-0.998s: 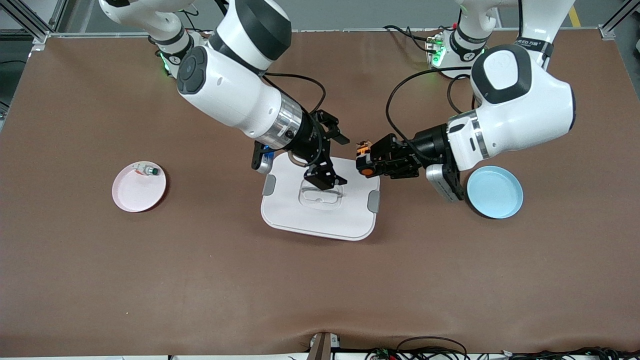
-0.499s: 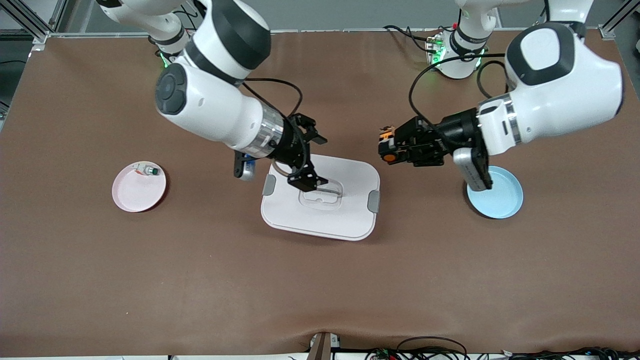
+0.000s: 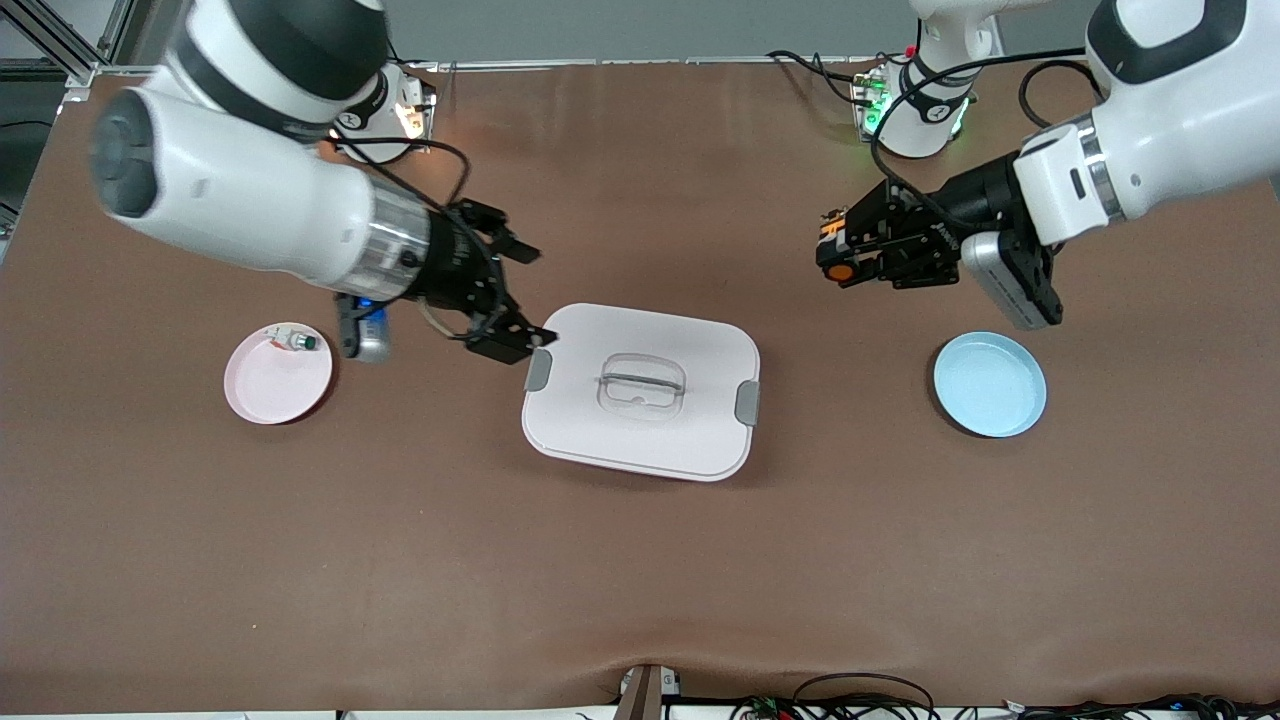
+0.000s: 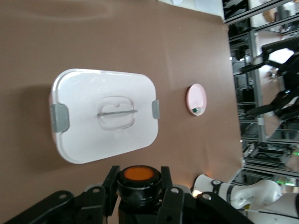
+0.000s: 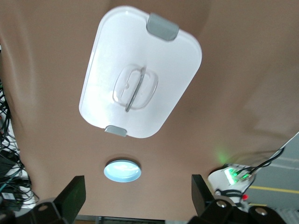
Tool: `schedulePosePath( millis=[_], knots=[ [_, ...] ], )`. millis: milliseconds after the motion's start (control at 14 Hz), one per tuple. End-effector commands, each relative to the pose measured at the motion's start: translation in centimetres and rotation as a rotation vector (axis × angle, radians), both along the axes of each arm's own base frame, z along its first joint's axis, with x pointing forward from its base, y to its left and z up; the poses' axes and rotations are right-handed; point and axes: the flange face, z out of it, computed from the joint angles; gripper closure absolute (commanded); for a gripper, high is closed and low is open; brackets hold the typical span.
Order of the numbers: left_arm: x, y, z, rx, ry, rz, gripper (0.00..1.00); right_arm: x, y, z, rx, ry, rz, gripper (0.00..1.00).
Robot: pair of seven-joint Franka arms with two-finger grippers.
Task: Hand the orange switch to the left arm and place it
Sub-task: 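Open the right gripper and withdraw while the left gripper carries the switch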
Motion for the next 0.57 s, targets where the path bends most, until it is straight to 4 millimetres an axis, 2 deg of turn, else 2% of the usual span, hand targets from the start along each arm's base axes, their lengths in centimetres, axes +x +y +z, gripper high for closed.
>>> schedulePosePath(
  millis=[0, 143, 285, 499],
  knots=[
    [-1.3, 1.8, 2.1, 0.090, -0.003, 0.006, 1.00, -0.4, -3.5, 1.6, 0.010, -0.013, 0.087, 0.00],
    [-1.9, 2.1, 2.4, 0.140, 0.000, -0.017, 1.00, -0.3, -6.3, 2.4, 0.013, -0.039, 0.137, 0.00],
    [-2.8, 2.7, 3.7, 0.239, -0.031, -0.033, 1.00, 0.3, -8.9, 2.3, 0.020, -0.058, 0.187, 0.00],
    [-3.9, 3.4, 4.3, 0.370, -0.026, -0.035, 1.00, 0.2, -12.2, 2.3, -0.011, -0.083, 0.287, 0.00]
  ],
)
